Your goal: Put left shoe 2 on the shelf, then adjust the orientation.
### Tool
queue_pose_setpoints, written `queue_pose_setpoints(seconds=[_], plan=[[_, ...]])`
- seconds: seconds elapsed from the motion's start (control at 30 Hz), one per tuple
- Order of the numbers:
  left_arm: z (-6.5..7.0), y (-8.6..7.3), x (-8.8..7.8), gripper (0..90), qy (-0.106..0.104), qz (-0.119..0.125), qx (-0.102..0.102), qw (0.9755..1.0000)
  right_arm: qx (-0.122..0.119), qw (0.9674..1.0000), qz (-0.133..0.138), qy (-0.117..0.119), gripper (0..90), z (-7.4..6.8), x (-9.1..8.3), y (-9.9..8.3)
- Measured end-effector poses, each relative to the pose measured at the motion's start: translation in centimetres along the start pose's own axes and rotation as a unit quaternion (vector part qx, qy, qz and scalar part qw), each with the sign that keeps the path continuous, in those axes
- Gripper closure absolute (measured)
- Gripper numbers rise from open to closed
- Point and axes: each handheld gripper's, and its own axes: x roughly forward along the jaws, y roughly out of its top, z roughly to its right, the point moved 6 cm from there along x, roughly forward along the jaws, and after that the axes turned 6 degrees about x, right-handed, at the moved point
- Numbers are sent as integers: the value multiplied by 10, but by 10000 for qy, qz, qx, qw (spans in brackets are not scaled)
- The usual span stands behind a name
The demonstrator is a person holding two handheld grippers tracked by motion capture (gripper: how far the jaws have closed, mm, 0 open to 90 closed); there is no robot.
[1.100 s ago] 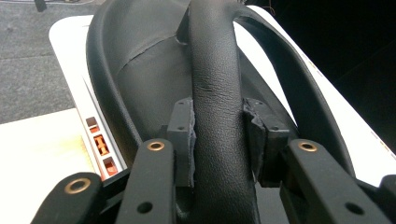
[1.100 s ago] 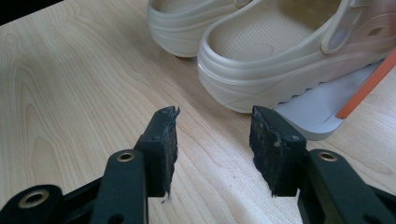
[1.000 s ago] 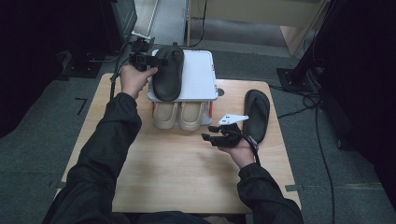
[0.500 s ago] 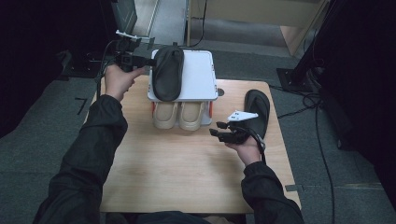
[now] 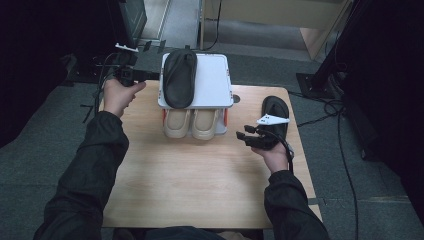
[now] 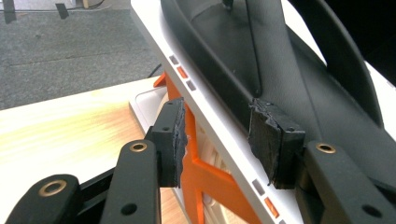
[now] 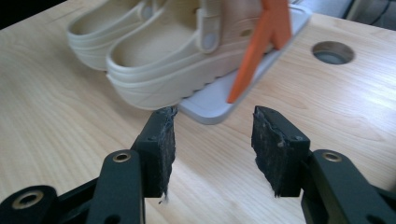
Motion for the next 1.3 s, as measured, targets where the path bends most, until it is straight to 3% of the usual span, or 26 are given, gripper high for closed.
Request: queue_pose_setpoints(seconds=[0.4,0.5,0.77,0.9,1.07,1.3], plan=[[1,-30,-2,551,-29,-103,90,9999,239,9988,57,-427,513,31,-1,0],[2,-39,-2,549,-55,-121,144,9998,161,9983,108,-541,522,39,-1,1],[6,-60,-3,537,-168,-104,179,9996,492,9961,146,-723,530,64,-5,-2],[8,-69,-2,530,-233,-56,115,9996,473,9958,145,-771,530,65,-6,-3],[7,-79,-1,528,-195,-124,246,9994,458,9955,148,-820,529,66,-5,-3],[7,-93,1,525,-227,-154,222,9994,515,9943,116,-931,531,74,1,-5]])
